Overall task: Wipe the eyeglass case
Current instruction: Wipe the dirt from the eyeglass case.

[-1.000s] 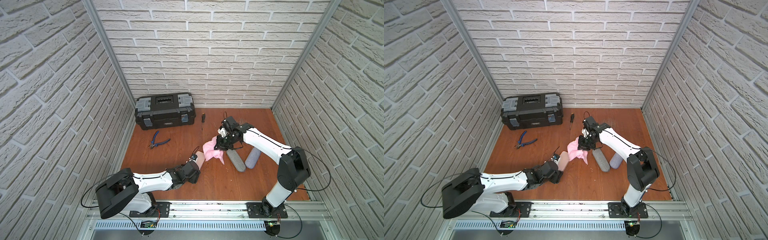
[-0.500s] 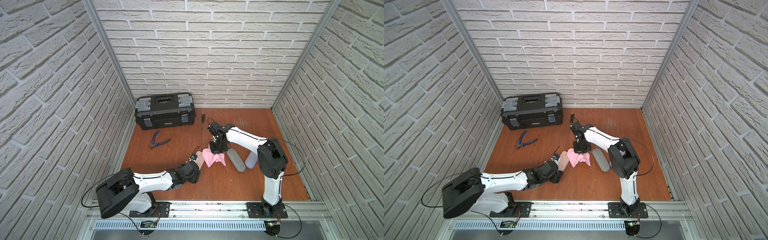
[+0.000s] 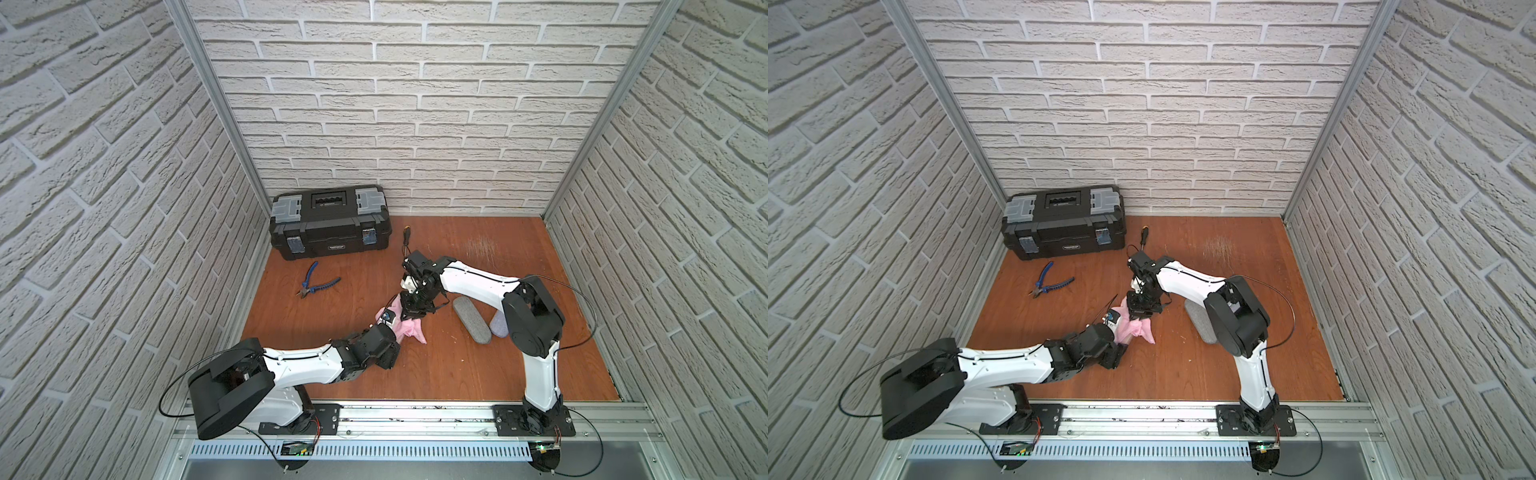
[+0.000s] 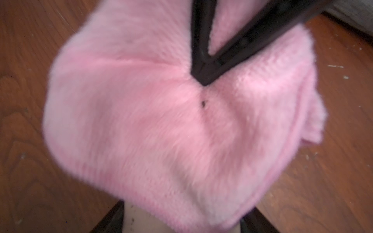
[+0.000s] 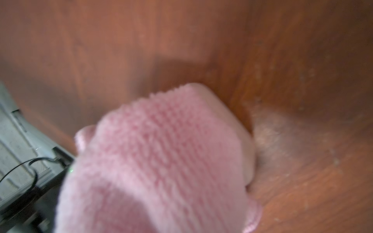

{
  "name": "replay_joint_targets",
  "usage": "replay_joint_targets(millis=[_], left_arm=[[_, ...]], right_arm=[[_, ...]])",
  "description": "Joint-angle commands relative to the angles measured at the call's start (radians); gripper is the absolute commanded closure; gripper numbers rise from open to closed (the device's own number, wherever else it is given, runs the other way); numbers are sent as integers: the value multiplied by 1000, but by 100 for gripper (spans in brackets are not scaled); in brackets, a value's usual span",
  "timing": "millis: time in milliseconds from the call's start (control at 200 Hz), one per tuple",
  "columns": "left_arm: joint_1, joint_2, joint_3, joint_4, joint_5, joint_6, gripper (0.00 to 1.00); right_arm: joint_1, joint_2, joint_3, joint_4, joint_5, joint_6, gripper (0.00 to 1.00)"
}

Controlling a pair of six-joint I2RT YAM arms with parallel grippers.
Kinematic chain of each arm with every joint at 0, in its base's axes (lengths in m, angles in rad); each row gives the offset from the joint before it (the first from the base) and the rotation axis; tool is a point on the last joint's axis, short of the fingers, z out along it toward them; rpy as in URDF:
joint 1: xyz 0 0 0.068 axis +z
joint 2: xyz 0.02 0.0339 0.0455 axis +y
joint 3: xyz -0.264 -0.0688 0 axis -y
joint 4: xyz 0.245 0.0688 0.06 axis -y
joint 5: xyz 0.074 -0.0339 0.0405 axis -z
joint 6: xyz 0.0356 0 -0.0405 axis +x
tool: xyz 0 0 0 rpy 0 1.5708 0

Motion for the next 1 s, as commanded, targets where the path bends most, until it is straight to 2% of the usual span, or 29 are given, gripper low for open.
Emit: replay_joint_targets(millis=[0,50,90,185,350,455,590,745,890,995], left_arm=[[2,-42,-11,19,20,-24,74],[13,-51,-10,8,49,-37,74],[24,-65,-6,-6,79,-50,75],[83,-106,-9,-12,200,-99,76],[236,-129,-52,134,489,-231,76],[281,-95,-54,206,602,-279,76],[306,-34,-58,316,690,-333,76],[335,30,-77,445,732,-381,76],[358,131,-63,524,745,-389,77],[369,194,-55,611,747,-411,77]], right_arm=[[-108,-27,34,-119,417,-109,98],[-110,-47,69,-172,569,-148,98],[-108,-100,82,-188,620,-164,98],[-114,-159,95,-198,613,-173,98],[-117,-157,75,-207,575,-175,98],[-120,-161,10,-137,467,-138,98],[-120,-127,-8,-53,315,-87,98],[-122,-62,7,-16,236,-60,98],[-99,-95,-126,204,-96,94,98],[-57,-176,-219,282,-161,160,98]])
